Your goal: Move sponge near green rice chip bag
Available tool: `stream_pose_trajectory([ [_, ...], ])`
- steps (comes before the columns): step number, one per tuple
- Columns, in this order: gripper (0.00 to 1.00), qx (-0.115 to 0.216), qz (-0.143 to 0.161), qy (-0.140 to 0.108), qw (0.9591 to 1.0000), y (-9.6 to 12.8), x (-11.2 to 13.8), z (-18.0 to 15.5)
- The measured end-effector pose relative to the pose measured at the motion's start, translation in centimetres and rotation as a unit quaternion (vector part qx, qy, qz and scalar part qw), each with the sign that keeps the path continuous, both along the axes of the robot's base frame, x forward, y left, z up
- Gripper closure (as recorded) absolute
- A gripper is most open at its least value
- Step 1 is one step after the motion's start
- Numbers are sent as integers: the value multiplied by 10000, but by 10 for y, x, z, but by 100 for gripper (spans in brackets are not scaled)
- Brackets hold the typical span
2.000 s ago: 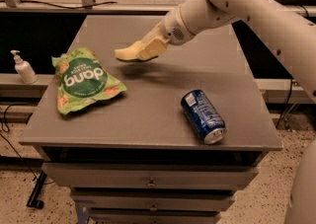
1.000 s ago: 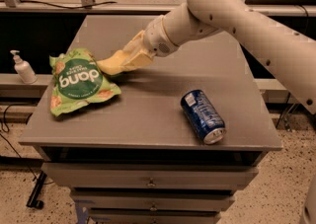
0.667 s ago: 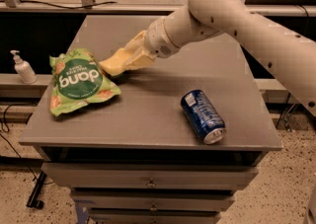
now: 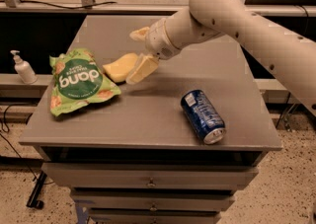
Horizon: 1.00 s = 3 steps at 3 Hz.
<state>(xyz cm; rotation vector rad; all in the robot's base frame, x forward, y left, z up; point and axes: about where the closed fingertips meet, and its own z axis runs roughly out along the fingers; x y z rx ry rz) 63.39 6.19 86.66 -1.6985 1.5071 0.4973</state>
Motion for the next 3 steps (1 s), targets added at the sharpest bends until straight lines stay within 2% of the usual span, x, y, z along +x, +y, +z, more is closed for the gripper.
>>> stream_pose_trajectory([
  [1, 0, -17, -12, 10, 10000, -1, -1, 0],
  [2, 0, 18, -378, -53, 9993, -29, 13, 20],
  [3, 0, 135, -1060, -488, 9931, -86, 37, 74],
])
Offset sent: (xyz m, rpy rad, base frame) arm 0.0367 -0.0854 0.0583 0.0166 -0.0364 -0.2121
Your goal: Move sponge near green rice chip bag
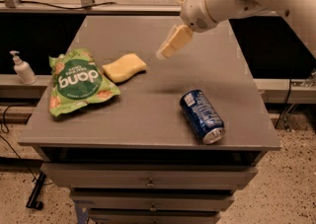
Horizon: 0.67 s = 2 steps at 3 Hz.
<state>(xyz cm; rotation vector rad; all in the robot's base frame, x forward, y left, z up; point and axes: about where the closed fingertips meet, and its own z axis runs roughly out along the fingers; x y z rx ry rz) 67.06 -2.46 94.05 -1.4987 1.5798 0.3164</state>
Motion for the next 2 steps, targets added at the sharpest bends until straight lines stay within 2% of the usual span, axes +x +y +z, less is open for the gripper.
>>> stream_pose_trajectory([
  [1, 0, 114, -556, -515, 9971, -43, 6, 69],
  [2, 0, 138, -589, -586, 9964, -45, 6, 78],
])
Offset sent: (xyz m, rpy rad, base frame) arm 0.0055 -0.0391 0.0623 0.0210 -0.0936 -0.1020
